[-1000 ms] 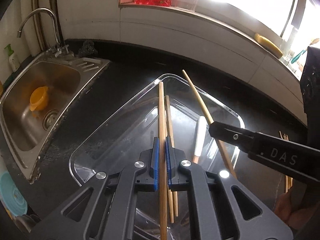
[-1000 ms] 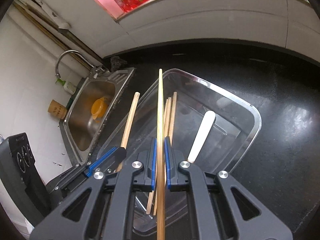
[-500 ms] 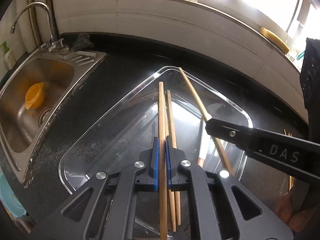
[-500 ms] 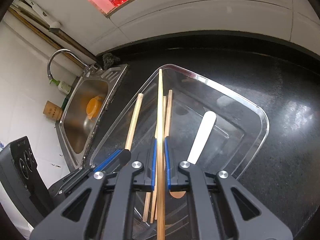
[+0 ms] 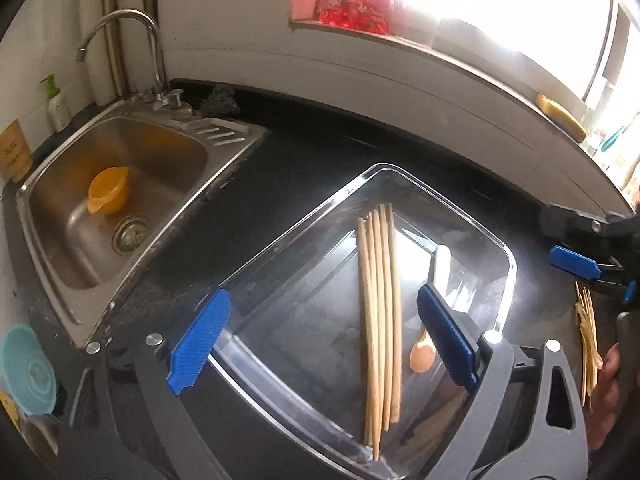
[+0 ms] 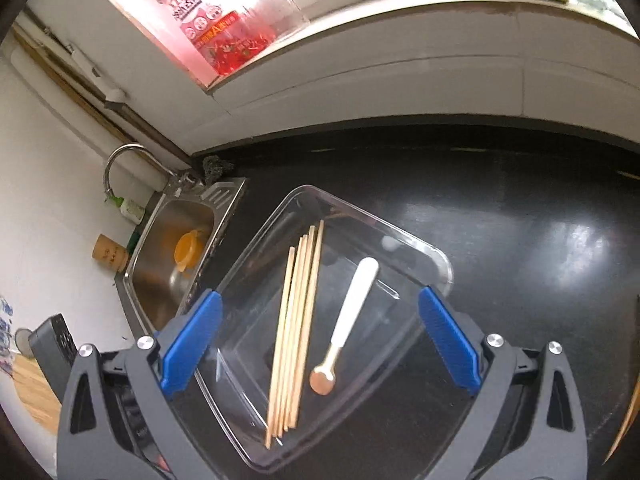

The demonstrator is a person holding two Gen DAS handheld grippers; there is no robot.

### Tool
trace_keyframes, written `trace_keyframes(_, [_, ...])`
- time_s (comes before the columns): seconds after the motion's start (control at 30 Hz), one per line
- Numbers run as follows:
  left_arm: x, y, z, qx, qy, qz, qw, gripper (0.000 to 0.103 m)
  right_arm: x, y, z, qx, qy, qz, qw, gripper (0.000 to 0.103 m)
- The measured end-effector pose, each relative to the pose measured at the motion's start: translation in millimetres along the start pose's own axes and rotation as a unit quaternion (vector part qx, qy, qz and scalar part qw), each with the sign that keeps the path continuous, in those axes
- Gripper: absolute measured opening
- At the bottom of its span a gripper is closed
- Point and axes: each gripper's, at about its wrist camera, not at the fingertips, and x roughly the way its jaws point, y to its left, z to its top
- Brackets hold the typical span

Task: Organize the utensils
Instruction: 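Open both tools and move them back to the utensil pile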

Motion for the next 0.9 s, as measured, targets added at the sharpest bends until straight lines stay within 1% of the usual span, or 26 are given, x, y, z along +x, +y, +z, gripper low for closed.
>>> trace_keyframes(0.07, [-3.5,0.7,-3.1,0.001,0.001,0.009,1.0000,0.093,-6.7,0.9,-4.6,-0.004,0.000,0.002,1.000,0.095])
trace_keyframes(0.2, [-16.1,-5.5,-9.2,0.001,0.000,0.009,1.0000,0.093,-25.8,-2.3,-15.6,-0.007,-0.006,0.001,1.000,0.095])
trace_keyframes(0.3, [-31.4,-19.5,-16.0,0.007,-0.010,0.008,0.9999,0.093,-46.0,-13.2,-23.6,-0.009,-0.011,-0.006,1.000,0.095])
trace_keyframes(0.37, [-39.4,-36.3,-22.3,0.017,-0.012,-0.002,0.9998,0.093,-71.2,-28.7,-32.0,-0.012,-0.025,-0.021,0.999,0.095])
trace_keyframes(0.43, [-45.4,-61.8,-30.1,0.033,-0.010,-0.022,0.9991,0.093,-94.4,-45.6,-40.9,-0.014,-0.038,-0.036,0.999,0.095])
trace_keyframes(0.53, [-51.1,-112.0,-46.9,0.065,-0.005,-0.060,0.9961,0.093,-142.8,-84.4,-61.6,-0.019,-0.066,-0.084,0.994,0.095])
trace_keyframes(0.57, [-51.6,-122.9,-50.4,0.072,-0.003,-0.069,0.9950,0.093,-160.4,-100.1,-70.2,-0.018,-0.076,-0.102,0.992,0.095])
trace_keyframes(0.6, [-52.4,-146.2,-58.2,0.084,0.000,-0.087,0.9927,0.093,-175.7,-115.3,-78.1,-0.013,-0.083,-0.117,0.990,0.095])
trace_keyframes(0.67, [-52.4,-174.6,-68.9,0.101,0.009,-0.107,0.9891,0.093,-205.4,-148.4,-95.6,0.002,-0.095,-0.141,0.985,0.095])
trace_keyframes(0.7, [-52.1,-198.3,-77.4,0.114,0.015,-0.121,0.9859,0.093,-216.0,-160.8,-102.7,0.007,-0.100,-0.150,0.984,0.095])
trace_keyframes(0.8, [-50.0,-248.3,-95.5,0.147,0.024,-0.140,0.9790,0.093,-246.7,-200.4,-127.0,0.023,-0.109,-0.184,0.977,0.095])
trace_keyframes(0.9, [-46.4,-289.6,-111.0,0.172,0.031,-0.149,0.9733,0.093,-265.1,-234.0,-147.0,0.039,-0.108,-0.196,0.974,0.095])
